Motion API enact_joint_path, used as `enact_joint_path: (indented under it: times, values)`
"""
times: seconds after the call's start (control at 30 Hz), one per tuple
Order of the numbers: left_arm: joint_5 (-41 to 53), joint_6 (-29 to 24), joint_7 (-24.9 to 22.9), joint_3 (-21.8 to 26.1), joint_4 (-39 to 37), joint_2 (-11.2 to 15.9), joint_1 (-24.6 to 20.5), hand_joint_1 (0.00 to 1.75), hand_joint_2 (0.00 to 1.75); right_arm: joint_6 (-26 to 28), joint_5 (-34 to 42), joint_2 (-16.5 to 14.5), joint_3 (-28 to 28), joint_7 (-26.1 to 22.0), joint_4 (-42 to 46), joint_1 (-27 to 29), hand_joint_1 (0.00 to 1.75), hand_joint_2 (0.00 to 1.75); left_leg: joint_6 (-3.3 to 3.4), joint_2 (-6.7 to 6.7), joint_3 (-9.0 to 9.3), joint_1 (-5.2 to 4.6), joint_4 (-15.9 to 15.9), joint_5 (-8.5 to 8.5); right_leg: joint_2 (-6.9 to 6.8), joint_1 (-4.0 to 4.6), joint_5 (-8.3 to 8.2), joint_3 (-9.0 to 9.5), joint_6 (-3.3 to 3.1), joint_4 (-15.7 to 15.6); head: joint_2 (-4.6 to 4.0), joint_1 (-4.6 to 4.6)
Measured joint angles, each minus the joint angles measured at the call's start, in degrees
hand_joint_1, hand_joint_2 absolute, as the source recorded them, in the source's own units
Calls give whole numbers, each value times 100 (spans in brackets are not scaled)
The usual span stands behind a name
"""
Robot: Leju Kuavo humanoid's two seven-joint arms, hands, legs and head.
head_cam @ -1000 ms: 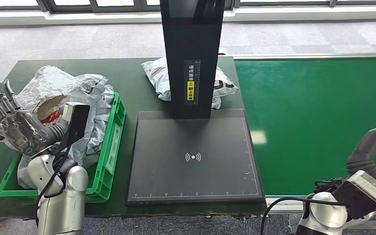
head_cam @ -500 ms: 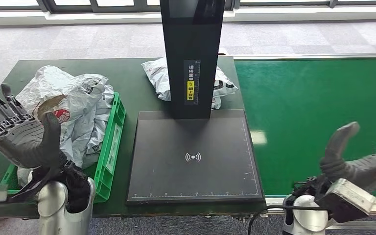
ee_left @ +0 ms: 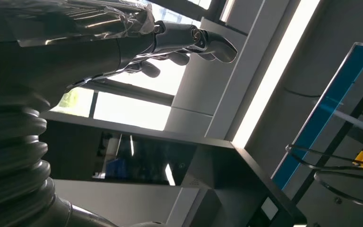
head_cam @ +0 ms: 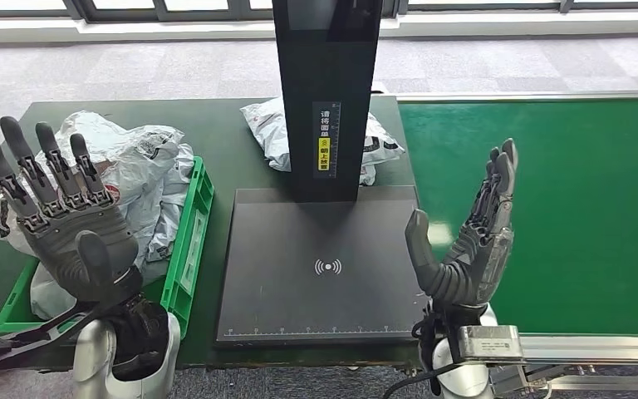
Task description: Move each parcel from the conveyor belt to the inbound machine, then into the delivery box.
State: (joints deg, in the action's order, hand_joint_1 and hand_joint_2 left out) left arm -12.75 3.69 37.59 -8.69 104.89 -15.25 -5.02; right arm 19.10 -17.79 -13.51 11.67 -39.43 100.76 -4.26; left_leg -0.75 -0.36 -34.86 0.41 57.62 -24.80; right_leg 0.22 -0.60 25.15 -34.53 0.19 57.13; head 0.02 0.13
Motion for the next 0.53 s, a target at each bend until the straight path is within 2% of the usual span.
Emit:
enact_joint_path:
  times: [0.53]
  values:
    - [-29,84,-115,-84,-373,-83,-44,0,175,-124,376,2,280,25,-474,-181,0,175,0,1,1,0,0,-1,1,-1,1,-1,0,-1,0,-1]
